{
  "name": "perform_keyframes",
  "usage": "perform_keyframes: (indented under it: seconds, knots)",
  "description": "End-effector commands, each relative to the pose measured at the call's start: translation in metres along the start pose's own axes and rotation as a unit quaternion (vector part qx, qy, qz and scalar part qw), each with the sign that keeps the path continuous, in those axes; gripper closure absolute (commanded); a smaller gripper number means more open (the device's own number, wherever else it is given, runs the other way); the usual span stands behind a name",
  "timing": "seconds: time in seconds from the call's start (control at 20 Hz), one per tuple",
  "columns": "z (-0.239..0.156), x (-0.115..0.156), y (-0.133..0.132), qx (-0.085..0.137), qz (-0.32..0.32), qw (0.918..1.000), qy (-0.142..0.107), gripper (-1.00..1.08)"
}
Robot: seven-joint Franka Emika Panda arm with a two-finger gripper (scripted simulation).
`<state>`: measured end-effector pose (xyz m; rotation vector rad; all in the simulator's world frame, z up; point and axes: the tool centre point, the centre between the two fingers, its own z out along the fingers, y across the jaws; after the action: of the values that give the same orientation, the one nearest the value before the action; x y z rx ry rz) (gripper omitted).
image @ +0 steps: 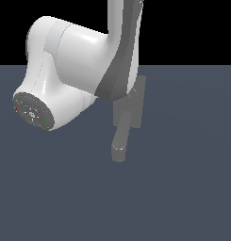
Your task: Turn on the faucet by rotating a designated handle.
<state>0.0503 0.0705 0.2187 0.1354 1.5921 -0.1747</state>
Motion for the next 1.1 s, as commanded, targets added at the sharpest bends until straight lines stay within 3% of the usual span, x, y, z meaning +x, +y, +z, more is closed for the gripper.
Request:
perform_keyframes:
  seconds: [0.0,0.1,0.15,1.05]
  knots:
    - [0.002,-0.022,0.001,-0.002,0.001,0.9999,-0.012,1.08]
    - [0.002,-0.026,0.0,-0.002,0.002,0.9999,-0.012,1.08]
    - [0.001,-0.013,-0.001,-0.001,0.0,1.0,-0.004,1.08]
    - [0.001,-0.064,-0.048,-0.002,0.001,0.9999,-0.011,1.08]
